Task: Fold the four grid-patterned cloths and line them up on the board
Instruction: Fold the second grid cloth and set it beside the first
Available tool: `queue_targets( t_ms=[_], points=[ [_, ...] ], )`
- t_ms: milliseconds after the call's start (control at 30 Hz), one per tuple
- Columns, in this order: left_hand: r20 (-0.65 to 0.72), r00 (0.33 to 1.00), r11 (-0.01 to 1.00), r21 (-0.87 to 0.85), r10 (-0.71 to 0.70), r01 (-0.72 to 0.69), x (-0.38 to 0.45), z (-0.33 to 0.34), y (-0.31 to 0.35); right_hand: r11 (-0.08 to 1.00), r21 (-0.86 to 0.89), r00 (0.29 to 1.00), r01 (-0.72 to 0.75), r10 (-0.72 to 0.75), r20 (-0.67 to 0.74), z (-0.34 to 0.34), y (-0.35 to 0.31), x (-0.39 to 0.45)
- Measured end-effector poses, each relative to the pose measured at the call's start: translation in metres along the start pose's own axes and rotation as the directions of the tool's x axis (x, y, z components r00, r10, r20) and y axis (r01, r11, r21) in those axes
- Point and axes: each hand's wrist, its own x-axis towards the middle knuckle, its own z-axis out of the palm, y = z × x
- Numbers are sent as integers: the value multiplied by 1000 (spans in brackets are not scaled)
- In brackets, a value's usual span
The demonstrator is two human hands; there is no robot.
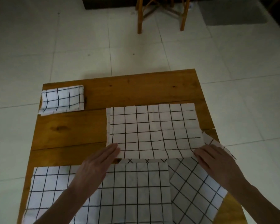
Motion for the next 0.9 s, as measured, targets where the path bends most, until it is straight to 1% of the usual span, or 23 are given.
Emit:
queue_targets(
  t_ms=[100,167,233,300,400,433,567,600,633,700,767,833,900],
  points=[
    [-38,999,1000,4,-11,11,-11,8,9,998,26,998,-64,64,17,0,-3,-9],
    [-48,999,1000,-7,-4,3,-16,15,8,996,-12,996,-88,88,26,-2,-5,-11],
    [-30,999,1000,-25,-11,10,-20,21,5,994,-53,994,-100,101,29,-3,-6,-12],
    [-15,999,999,-24,-39,39,-25,28,2,991,-52,992,-122,124,40,-3,-7,-14],
    [-13,1000,1000,15,7,-7,-33,36,3,983,-10,981,-182,182,64,-4,-16,-16],
    [-24,1000,999,26,19,-19,-35,38,5,978,-1,975,-208,208,72,-5,-20,-17],
    [-68,996,998,-9,-66,65,-40,42,32,931,12,929,-365,363,75,-12,-51,-6],
    [-73,995,997,-19,-74,73,-39,44,43,930,35,929,-365,362,73,-11,-66,0],
    [-65,994,996,-22,-83,82,-36,47,56,940,66,941,-333,328,86,-8,-83,6],
    [-33,996,997,-7,-81,81,-25,54,82,967,130,968,-221,201,153,3,-119,18],
    [8,996,996,11,-86,86,-16,63,103,980,147,973,-134,102,208,16,-146,27],
    [42,992,993,26,-118,117,-13,72,113,983,136,965,-125,88,246,25,-160,33],
    [81,978,981,39,-192,189,-16,77,114,979,127,951,-156,114,289,28,-165,36]
  ],
)
